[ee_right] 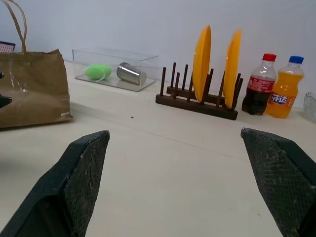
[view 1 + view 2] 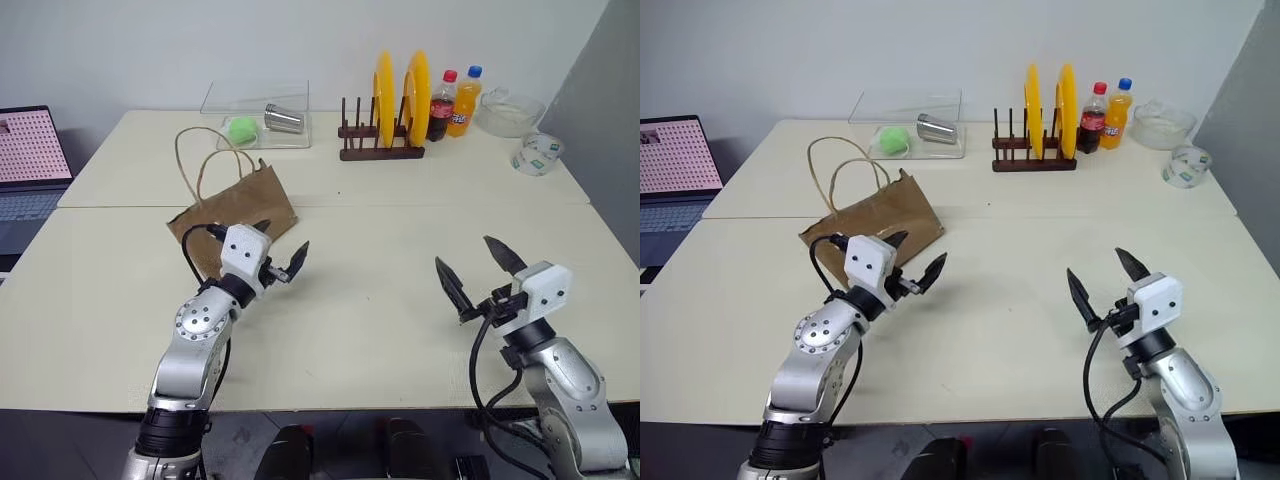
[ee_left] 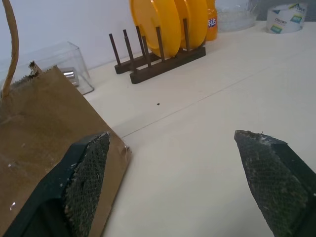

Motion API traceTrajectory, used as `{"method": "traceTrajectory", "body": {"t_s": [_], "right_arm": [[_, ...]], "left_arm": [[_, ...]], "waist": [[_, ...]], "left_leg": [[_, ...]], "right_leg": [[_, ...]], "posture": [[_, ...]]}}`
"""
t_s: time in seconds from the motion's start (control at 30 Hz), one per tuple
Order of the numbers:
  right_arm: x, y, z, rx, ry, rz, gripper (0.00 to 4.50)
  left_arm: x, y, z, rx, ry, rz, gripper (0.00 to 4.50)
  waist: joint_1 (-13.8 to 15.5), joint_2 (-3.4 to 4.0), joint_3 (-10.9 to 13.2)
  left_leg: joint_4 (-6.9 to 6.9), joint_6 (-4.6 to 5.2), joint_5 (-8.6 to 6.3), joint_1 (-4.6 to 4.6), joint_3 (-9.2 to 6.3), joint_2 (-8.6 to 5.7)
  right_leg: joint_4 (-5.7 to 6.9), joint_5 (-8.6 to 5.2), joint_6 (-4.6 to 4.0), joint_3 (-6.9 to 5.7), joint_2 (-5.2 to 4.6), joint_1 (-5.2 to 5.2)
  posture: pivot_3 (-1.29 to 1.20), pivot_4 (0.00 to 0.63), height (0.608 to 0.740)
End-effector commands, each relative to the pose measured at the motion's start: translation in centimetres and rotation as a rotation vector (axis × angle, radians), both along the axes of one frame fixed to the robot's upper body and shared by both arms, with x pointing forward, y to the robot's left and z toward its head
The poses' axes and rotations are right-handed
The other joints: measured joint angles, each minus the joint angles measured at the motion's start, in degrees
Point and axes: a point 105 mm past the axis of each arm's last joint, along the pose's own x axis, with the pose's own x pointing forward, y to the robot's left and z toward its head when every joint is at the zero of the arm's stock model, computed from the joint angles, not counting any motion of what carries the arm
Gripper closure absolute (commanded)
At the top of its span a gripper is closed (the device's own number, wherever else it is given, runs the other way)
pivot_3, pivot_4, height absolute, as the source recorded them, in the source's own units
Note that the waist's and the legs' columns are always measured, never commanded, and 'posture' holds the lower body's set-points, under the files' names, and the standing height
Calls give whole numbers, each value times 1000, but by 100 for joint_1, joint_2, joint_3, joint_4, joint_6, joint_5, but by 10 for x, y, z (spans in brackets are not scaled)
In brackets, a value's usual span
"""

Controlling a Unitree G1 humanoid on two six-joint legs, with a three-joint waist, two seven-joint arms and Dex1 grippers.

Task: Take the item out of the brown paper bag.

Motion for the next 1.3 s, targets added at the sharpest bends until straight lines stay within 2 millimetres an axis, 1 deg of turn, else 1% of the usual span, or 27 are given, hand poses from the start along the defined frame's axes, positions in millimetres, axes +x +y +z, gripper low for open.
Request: {"method": "traceTrajectory", "body": {"t_s": [0.03,0.17,0.43,0.57,0.63,0.7,0.77,0.83,0.9,1.0,1.03,1.1,1.2,1.3], "right_arm": [[-3,5,5,-15,-37,35,0],[1,4,5,-9,-41,32,0],[2,10,4,-20,-49,53,0],[2,14,8,-18,-60,64,0],[0,18,11,-36,-67,95,0],[-2,25,14,-55,-71,141,0],[-5,33,20,-53,-69,206,0],[-7,43,26,-49,-67,282,0],[-7,49,30,-51,-65,330,0],[-9,66,40,-63,-63,470,0],[-9,71,43,-72,-63,510,0],[-8,77,45,-84,-60,551,0],[-8,85,48,-117,-61,602,0],[-14,96,51,-139,-48,689,0]], "left_arm": [[0,2,13,-26,-53,-13,243],[0,7,14,20,-69,18,243],[-1,5,16,11,-71,14,243],[-1,7,19,15,-84,26,243],[-1,11,25,14,-99,48,243],[-3,16,35,-2,-115,79,243],[-10,21,47,-11,-135,103,243],[-18,30,57,-56,-133,126,243],[-24,36,61,-85,-120,135,243],[-36,64,64,-146,-88,158,243],[-34,81,63,-181,-61,219,243],[-30,102,63,-239,-31,293,243],[-18,120,77,-252,-7,278,243],[-3,132,84,-239,64,212,243]], "waist": [[0,0,0],[-1,0,0],[1,0,0],[0,0,0],[0,0,0],[-1,0,0],[-10,-2,2],[-18,-3,2],[-8,-3,2],[-33,-2,3],[-29,-3,3],[-9,-5,5],[20,-19,11],[21,-29,17]], "left_leg": [[0,0,0,0,0,0],[0,0,0,0,0,0],[0,0,0,-1,0,0],[0,0,0,0,0,0],[0,0,0,0,0,0],[0,0,0,-1,0,0],[0,0,0,-1,0,0],[0,0,0,-1,0,1],[0,0,0,0,-1,2],[0,0,0,1,3,3],[0,0,0,1,2,3],[0,0,0,0,-5,4],[0,0,0,-2,-10,2],[0,-1,0,-5,-13,0]], "right_leg": [[0,0,0,0,0,0],[-1,1,-1,1,0,0],[-1,0,-1,1,0,0],[-1,1,-1,1,0,0],[-1,1,-1,1,0,-1],[-1,0,-1,1,0,-1],[-1,0,0,1,0,-2],[-1,0,0,3,0,-2],[0,0,0,1,0,-2],[0,0,0,3,1,-2],[0,0,-1,2,1,-2],[0,-1,0,-6,3,-2],[-2,-3,4,-12,3,1],[-3,-1,1,-17,3,0]], "posture": [[0,150,740],[0,150,740],[0,150,740],[0,150,740],[0,150,740],[0,150,740],[0,150,740],[0,150,740],[0,150,740],[0,150,740],[0,150,740],[0,150,740],[0,150,740],[0,150,740]]}}
